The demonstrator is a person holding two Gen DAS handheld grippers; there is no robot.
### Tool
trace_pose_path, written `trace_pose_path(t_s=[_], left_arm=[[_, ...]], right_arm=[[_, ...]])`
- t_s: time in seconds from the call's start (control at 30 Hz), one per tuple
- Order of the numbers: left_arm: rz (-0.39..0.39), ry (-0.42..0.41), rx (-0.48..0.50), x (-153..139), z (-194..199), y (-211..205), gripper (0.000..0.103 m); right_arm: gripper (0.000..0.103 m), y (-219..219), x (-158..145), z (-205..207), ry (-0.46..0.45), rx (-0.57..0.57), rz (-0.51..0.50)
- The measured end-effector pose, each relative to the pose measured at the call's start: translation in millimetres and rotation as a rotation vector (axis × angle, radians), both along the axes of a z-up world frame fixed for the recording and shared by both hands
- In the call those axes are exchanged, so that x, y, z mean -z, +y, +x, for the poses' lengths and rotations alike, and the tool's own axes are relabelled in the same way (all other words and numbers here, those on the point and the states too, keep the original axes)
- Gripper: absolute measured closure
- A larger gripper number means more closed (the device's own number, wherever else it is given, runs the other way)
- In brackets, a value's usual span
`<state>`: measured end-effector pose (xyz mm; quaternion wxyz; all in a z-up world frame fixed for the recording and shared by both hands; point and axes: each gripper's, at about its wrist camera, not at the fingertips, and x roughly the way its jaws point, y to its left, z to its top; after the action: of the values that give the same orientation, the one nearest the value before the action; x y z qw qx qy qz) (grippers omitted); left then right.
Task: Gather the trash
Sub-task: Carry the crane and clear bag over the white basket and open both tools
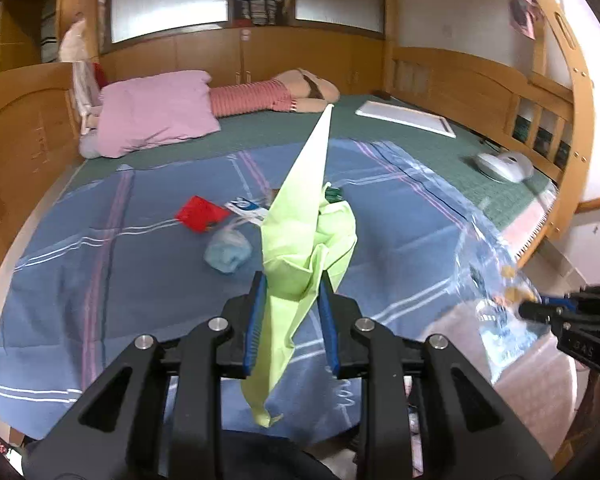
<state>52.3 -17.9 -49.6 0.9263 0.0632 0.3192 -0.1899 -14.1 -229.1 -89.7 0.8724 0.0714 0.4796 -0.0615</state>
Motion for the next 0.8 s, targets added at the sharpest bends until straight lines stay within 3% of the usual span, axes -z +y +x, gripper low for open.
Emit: trace_pose_path(t_s=[0.13, 0.2, 0.23, 0.27, 0.33, 0.5, 0.63, 0.67, 0.73, 0.8], left_arm=[[0.010, 0.010, 0.072, 1.9, -11.6, -20.5, 0.077], [0.020, 0.013, 0.104, 3.5, -17.8, -30.6, 0.077], [0.025, 0.018, 0.119, 4.7, -20.5, -34.9, 0.077], [0.029, 0.025, 0.133, 5.8, -22.9, -38.9, 0.077], [0.037, 0.033, 0.152, 7.5, -27.1, -44.5, 0.077], [0.042, 0.109, 0.247, 19.3, -28.1, -57.8, 0.076], [0.048, 0.247, 0.444, 44.4, -35.4, -80.4, 0.074], [0.046, 0.307, 0.526, 54.2, -39.3, -88.5, 0.071], [0.091, 0.328, 0.632, 67.1, -49.8, -101.2, 0.059], [0.139, 0.299, 0.624, 72.9, -52.2, -105.3, 0.020]], right_arm=[[0.091, -16.9, 35.1, -22.0, 0.129, 0.051, 0.031], [0.082, -24.4, 49.9, -28.4, 0.174, 0.077, 0.077], [0.069, -25.9, 50.9, -29.7, 0.172, 0.086, 0.097], [0.049, -28.7, 48.9, -31.2, 0.153, 0.102, 0.124], [0.037, -33.9, 35.3, -34.5, 0.067, 0.125, 0.163], [0.036, -48.9, 0.0, -37.9, -0.126, 0.178, 0.213], [0.036, -63.6, -12.8, -32.9, -0.195, 0.211, 0.271], [0.036, -67.5, -13.7, -32.2, -0.202, 0.222, 0.291], [0.036, -74.1, -14.0, -28.5, -0.205, 0.244, 0.326], [0.036, -78.4, -15.9, -26.4, -0.206, 0.252, 0.335]])
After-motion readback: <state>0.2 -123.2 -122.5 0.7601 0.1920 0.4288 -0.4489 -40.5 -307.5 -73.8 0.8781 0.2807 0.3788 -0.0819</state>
